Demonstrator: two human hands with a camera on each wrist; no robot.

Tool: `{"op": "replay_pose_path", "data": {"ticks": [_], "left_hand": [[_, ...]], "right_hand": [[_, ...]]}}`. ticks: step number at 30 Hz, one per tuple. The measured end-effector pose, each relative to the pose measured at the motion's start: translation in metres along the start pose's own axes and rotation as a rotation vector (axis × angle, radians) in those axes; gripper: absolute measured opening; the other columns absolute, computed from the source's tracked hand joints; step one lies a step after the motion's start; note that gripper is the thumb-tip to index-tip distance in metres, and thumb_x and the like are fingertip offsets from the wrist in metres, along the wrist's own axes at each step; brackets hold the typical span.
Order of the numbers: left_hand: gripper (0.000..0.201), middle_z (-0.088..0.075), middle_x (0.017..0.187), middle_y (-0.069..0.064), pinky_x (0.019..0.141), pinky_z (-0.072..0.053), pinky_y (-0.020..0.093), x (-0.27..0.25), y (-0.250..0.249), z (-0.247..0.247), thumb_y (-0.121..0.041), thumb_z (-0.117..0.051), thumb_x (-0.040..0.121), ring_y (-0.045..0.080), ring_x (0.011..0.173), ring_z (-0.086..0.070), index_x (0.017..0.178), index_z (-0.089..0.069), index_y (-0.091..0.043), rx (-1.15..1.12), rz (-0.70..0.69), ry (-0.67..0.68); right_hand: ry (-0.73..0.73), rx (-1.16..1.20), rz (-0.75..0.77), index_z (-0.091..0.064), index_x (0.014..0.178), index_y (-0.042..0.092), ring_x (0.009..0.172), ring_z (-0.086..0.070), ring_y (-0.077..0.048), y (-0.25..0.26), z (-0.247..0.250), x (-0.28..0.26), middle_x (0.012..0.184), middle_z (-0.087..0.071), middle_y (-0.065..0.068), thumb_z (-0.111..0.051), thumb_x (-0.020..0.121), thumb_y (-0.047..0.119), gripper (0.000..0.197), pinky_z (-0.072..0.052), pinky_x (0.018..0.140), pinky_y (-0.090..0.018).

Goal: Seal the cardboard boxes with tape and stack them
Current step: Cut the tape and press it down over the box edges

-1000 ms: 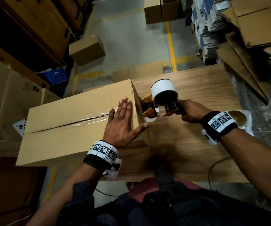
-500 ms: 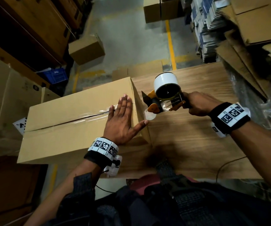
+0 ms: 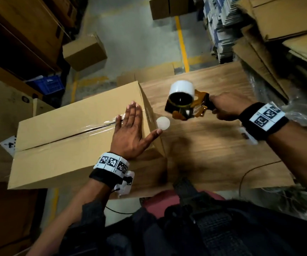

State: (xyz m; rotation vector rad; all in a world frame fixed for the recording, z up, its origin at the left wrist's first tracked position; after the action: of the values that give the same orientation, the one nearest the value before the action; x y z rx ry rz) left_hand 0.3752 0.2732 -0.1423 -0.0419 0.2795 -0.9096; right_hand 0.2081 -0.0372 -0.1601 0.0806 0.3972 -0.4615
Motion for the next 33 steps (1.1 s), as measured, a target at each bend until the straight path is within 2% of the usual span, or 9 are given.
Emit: {"op": "replay_pose_path", "data": {"ticks": [6,10,13,16,19,23,26,29,33], "left_hand": [[0.111,0.026,0.171,-0.005,0.129,0.005,0.05,-0.001,-0.001,-0.001,-0.095,-0.005,0.085,0.008,0.156,0.026,0.166,0.014,-0.021,-0.01,-0.016,-0.005],[0.106,0.026,0.171,-0.007,0.129,0.008,0.048,-0.001,-0.002,0.0,-0.092,-0.002,0.087,0.006,0.155,0.027,0.165,0.014,-0.022,-0.015,-0.016,0.007],[0.104,0.025,0.171,-0.008,0.129,0.008,0.046,-0.002,-0.004,0.003,-0.089,0.006,0.086,0.005,0.155,0.026,0.166,0.013,-0.023,-0.029,-0.011,0.0],[0.103,0.026,0.17,-0.009,0.129,0.01,0.044,-0.002,-0.004,0.003,-0.089,0.011,0.085,0.004,0.154,0.027,0.165,0.013,-0.024,-0.047,-0.008,0.006],[0.099,0.025,0.171,-0.009,0.128,0.012,0.041,0.0,-0.005,0.003,-0.085,0.01,0.088,0.004,0.155,0.026,0.166,0.012,-0.024,-0.047,-0.011,0.001],[0.077,0.019,0.172,-0.01,0.13,0.008,0.044,-0.001,-0.001,0.001,-0.064,0.001,0.1,0.001,0.155,0.022,0.167,0.005,-0.025,-0.108,-0.031,-0.038],[0.073,0.015,0.173,-0.008,0.13,0.004,0.046,-0.001,0.001,-0.001,-0.055,-0.004,0.101,0.001,0.156,0.021,0.167,0.003,-0.024,-0.112,-0.043,-0.064],[0.074,0.014,0.174,-0.006,0.13,0.004,0.046,-0.001,0.002,-0.002,-0.054,-0.003,0.1,0.004,0.157,0.019,0.167,0.001,-0.024,-0.11,-0.049,-0.065],[0.078,0.013,0.174,-0.001,0.129,0.004,0.048,-0.003,0.006,-0.003,-0.054,-0.001,0.097,0.01,0.159,0.017,0.167,0.001,-0.021,-0.086,-0.085,-0.069]], "right_hand": [[-0.036,0.79,-0.183,-0.06,0.11,0.015,0.103,-0.066,-0.036,0.008,-0.062,0.01,0.111,-0.07,-0.019,-0.062,0.096,0.024,0.017,-0.054,0.088,-0.044],[0.062,1.237,-0.184,-0.067,0.091,0.013,0.085,-0.067,-0.028,0.027,-0.119,0.03,0.095,-0.073,-0.016,-0.061,0.1,0.021,0.014,-0.056,0.088,-0.055],[0.126,1.381,-0.188,-0.064,0.089,0.015,0.071,-0.066,-0.018,0.041,-0.128,0.027,0.085,-0.072,-0.014,-0.057,0.104,0.016,0.016,-0.054,0.064,-0.025],[0.196,1.36,-0.19,-0.063,0.093,0.014,0.08,-0.067,-0.024,0.042,-0.14,0.028,0.09,-0.076,-0.012,-0.054,0.106,0.011,0.016,-0.047,0.059,-0.029],[0.224,1.157,-0.297,-0.066,0.106,0.011,0.103,-0.069,-0.035,0.039,-0.133,0.03,0.11,-0.072,-0.017,-0.066,0.099,0.019,0.011,-0.056,0.083,-0.04],[-0.07,0.552,-0.507,-0.067,0.119,0.015,0.117,-0.062,-0.041,0.059,-0.09,0.016,0.125,-0.065,-0.019,-0.071,0.088,0.039,0.04,-0.051,0.092,-0.044],[-0.452,0.713,-0.164,-0.057,0.139,0.012,0.128,-0.056,-0.039,0.096,-0.047,0.006,0.14,-0.058,-0.019,-0.059,0.098,0.051,0.056,-0.049,0.103,-0.045],[-0.272,1.181,0.315,-0.015,0.164,0.012,0.156,-0.017,-0.016,0.162,-0.01,0.003,0.171,-0.016,-0.008,-0.035,0.097,0.069,0.091,-0.015,0.125,-0.024],[-0.232,1.269,0.441,0.016,0.161,0.013,0.157,0.012,-0.01,0.224,-0.021,0.009,0.168,0.02,0.002,-0.017,0.09,0.083,0.104,0.002,0.128,-0.029]]}}
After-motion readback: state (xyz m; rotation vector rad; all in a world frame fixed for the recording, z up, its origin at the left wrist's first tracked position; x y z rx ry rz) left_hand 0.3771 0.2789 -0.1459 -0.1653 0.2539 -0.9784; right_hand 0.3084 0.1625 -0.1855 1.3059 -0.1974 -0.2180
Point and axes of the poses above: each hand's wrist, its own x-axis towards the middle knuckle, its own z-axis out of the back of the hand, y = z × x, the point moved 1 cm from there along x, towards the middle knuckle
